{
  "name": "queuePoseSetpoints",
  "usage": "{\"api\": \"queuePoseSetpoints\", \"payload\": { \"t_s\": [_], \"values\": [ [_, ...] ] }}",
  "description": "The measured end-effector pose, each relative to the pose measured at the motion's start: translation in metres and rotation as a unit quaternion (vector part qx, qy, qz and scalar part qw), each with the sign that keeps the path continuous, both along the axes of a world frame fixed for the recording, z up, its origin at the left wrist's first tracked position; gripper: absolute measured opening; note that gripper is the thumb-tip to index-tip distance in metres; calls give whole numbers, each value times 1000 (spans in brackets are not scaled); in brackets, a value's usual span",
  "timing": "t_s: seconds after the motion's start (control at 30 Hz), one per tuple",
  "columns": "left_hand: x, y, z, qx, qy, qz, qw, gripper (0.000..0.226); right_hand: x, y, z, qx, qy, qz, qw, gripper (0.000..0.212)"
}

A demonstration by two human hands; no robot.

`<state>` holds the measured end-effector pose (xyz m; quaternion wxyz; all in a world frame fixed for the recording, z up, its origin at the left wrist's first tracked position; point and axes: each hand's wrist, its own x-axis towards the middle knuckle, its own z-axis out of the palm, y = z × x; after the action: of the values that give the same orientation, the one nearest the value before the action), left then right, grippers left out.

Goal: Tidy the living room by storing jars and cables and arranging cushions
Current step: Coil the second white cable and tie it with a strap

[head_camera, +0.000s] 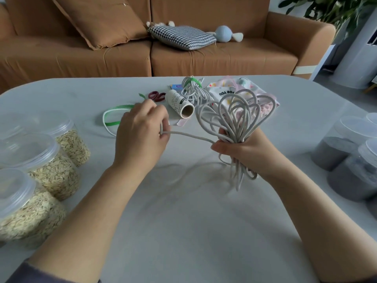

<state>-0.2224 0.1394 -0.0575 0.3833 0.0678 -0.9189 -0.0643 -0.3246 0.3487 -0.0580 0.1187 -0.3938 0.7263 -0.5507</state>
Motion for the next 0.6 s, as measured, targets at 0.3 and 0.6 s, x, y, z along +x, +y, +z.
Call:
{"api": "queuePoseSetpoints", "payload": {
  "t_s": [0.3,0.6],
  "values": [
    [4,16,3,0,-144,-97,985,20,10,2,7,104,14,82,991,11],
    [4,32,3,112,-202,-82,969,18,17,-1,8,146,253,21,956,16]
  ]
}}
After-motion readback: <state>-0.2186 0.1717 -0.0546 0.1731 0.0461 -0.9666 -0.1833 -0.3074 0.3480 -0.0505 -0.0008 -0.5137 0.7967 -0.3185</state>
